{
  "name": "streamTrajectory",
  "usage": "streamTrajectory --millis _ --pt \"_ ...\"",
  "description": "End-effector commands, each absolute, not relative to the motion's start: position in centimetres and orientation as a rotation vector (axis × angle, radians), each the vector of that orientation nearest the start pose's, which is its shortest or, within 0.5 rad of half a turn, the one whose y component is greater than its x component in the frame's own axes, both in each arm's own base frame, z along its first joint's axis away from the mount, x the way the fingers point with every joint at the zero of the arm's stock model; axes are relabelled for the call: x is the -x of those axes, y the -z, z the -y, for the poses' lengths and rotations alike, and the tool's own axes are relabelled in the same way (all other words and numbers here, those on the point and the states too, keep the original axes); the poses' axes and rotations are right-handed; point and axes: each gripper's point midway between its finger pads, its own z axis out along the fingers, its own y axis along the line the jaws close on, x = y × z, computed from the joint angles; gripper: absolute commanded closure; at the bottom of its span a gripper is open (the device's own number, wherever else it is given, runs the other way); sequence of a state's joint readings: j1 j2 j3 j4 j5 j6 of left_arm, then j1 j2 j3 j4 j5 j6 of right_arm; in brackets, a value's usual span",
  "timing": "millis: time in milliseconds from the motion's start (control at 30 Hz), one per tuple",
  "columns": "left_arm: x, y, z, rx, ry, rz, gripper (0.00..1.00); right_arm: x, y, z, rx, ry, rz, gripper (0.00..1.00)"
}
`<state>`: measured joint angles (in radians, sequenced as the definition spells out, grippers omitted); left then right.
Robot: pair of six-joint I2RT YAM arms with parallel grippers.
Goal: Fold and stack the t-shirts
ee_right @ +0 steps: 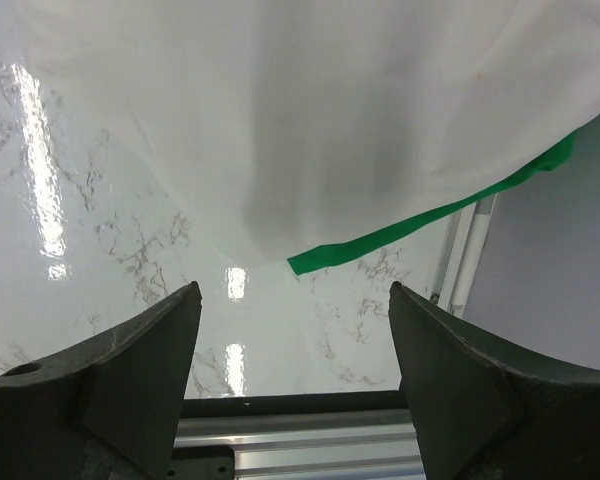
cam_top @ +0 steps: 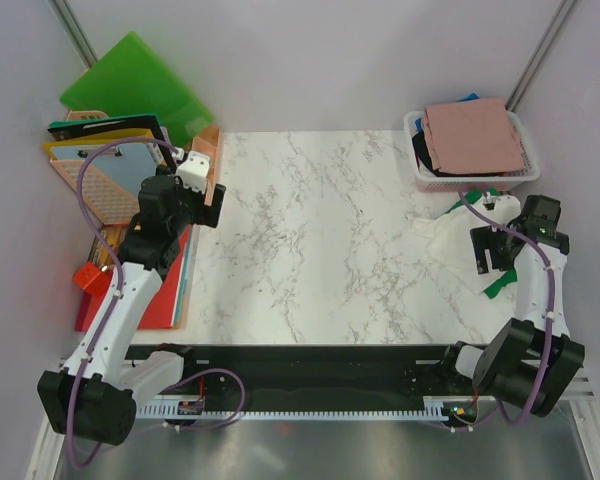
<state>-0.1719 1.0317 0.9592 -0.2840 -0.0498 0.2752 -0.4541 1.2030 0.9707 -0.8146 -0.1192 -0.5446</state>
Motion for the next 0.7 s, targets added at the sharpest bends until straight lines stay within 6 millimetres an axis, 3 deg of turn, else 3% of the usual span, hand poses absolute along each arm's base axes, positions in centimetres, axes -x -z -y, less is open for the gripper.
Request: streamTrajectory --millis 0,67,167,300,433,567,667 --pt "-34.8 -26.4 4.0 -0.407 -0.119 -1.858 0.0 -24.5 -11.8 12.4 0.166 0.231 -2.615 0.16" --pt "-34.8 -26.4 4.0 -0.409 -0.12 -1.859 0.0 -24.9 -11.6 12.0 0.169 0.194 -2.607 0.19" --pt "-34.7 -26.5 3.9 -0.407 -0.125 -1.858 0.0 -24.0 -11.9 10.1 0.252 0.102 -2.626 0.21" --pt "-34.8 -26.2 3.8 -0.399 -0.132 -1.863 0.0 -22.6 -12.8 8.4 0.384 0.181 -2.58 0.22" --pt "-35.4 -25.7 3.9 -0.401 -0.13 -1.88 0.0 -21.7 -11.3 7.4 0.476 0.172 -2.611 0.21" --pt "-35.5 -25.8 3.8 -0.399 -0.137 -1.882 0.0 -22.3 -9.1 7.8 0.46 0.17 -2.669 0.22" --pt "-35.3 -26.0 3.7 -0.398 -0.144 -1.879 0.0 -24.3 -8.3 10.3 0.323 0.312 -2.673 0.24"
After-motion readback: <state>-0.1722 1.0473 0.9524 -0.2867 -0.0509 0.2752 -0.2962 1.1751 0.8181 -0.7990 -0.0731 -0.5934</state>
